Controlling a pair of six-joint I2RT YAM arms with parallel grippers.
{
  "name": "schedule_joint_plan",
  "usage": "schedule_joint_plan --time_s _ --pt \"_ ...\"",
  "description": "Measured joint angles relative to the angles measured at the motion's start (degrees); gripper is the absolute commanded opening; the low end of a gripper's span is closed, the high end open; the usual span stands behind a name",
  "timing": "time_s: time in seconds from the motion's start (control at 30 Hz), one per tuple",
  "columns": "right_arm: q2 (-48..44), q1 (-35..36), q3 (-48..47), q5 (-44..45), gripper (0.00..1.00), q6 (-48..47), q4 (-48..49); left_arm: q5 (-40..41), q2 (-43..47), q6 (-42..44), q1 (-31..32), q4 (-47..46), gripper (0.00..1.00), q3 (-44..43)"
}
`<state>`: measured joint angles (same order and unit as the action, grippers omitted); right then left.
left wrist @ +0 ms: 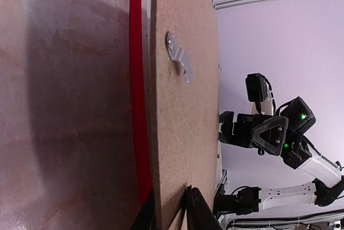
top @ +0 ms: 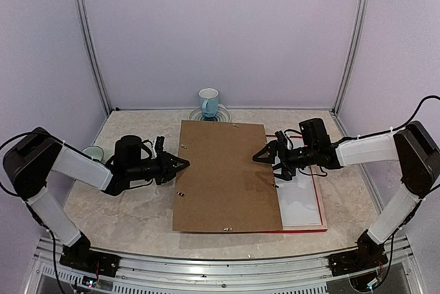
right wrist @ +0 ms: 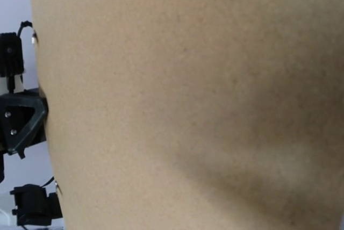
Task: Put the photo into the frame
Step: Place the backboard on the frame body.
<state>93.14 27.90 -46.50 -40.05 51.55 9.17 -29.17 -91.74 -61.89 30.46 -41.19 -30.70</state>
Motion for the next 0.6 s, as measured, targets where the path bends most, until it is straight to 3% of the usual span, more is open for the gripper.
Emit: schedule_joint_plan --time_s 0.6 --pt "-3.3 -4.1 3.3 3.0 0.99 -1.9 -5.0 -1.4 -14.8 -2.8 2.5 -9.0 0.29 -4.9"
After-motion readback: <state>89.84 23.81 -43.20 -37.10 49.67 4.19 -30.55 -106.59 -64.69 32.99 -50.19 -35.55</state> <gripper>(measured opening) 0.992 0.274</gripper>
